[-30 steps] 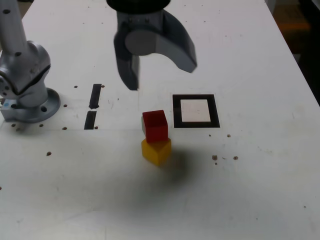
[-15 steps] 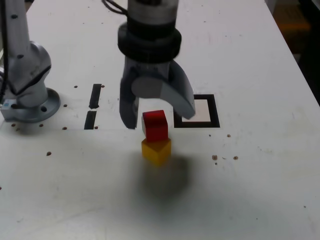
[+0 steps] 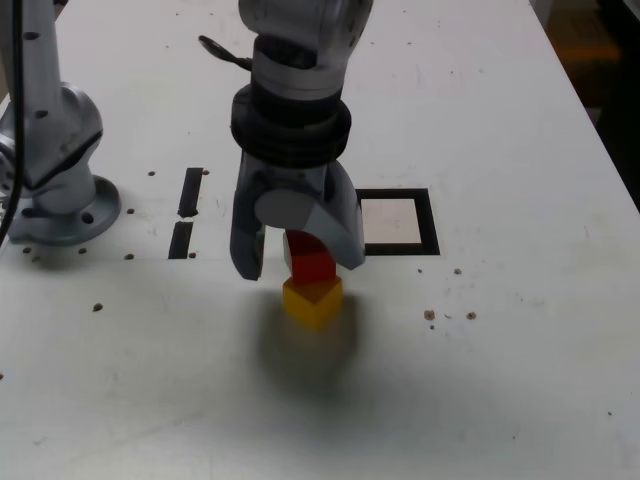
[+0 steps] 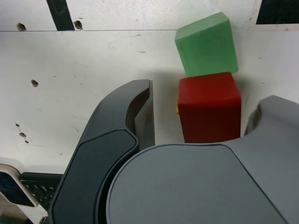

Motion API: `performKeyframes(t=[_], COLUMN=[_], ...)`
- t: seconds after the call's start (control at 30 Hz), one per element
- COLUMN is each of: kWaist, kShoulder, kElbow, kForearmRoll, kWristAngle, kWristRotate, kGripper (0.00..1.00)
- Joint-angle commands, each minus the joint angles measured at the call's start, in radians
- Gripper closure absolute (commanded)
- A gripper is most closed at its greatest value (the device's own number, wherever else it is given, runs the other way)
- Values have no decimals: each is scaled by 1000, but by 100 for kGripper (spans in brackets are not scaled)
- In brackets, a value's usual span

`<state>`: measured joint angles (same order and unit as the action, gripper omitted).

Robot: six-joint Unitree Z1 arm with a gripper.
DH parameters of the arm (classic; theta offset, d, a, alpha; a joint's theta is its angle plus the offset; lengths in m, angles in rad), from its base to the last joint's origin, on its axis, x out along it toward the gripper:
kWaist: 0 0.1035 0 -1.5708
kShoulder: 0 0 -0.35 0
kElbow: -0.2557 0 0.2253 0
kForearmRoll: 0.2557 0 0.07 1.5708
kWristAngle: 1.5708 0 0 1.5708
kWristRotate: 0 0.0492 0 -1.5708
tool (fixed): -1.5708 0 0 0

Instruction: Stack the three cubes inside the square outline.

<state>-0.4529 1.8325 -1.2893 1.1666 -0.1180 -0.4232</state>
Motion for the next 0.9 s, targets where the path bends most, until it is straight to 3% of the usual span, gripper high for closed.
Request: performKeyframes(t=[0.0,0.17,0.5,0.57,0.63,0.77,0.87], kWaist=[0,0,0,1,5,35,58], kShoulder=[5,7,14,7,-4,-52,-76], kElbow=[-5,-21,-3,-9,-31,-113,-139], kForearmRoll=[-1,-12,-77,-88,-62,82,134], kWristAngle=[4,24,45,66,88,167,198], kWristRotate=[-2,-19,-26,-26,-26,-18,3], kGripper=[29,48,72,77,78,79,79])
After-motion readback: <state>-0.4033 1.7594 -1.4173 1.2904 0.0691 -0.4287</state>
